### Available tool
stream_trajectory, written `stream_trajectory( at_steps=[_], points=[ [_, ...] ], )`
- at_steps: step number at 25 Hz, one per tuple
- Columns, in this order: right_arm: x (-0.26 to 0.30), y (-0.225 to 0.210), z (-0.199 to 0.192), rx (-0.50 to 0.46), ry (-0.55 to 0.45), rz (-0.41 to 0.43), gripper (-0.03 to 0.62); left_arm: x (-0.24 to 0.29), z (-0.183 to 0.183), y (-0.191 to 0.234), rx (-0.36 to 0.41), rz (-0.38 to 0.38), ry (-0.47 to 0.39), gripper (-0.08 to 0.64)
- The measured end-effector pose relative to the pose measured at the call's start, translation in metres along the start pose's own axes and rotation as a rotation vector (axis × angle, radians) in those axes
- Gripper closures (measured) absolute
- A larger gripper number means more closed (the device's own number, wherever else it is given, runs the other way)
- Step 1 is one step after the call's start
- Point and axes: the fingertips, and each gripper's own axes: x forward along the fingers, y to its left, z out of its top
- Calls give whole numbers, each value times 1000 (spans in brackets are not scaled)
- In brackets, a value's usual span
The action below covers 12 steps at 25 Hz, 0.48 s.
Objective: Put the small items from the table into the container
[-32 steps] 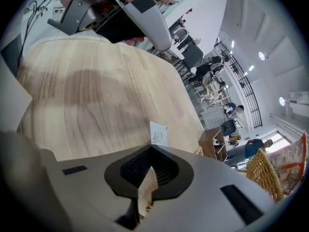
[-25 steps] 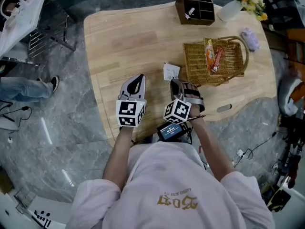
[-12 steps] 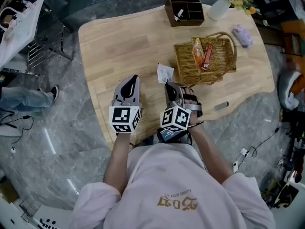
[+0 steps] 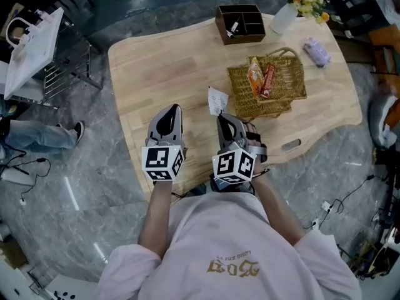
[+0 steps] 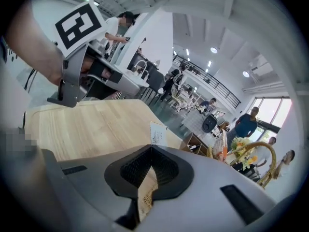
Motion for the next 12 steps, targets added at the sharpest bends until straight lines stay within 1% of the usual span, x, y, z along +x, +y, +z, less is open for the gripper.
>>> stream_trajectory(
  at_steps=[2,6,9,12],
  points=[
    [-7,-5,4,39,-22,-5,575,-3,4,1,-3,10,2,552],
    [-16,-18,13,73,-58,-21,575,-5,17,-1,8,18,-11,552],
    [-22,-32,18,96,-86,-39,575,0,31,-8,16,9,-38,552],
    [-29,-42,19,124,-110,-50,575,7,38,-18,28,-8,-45,552]
  ],
)
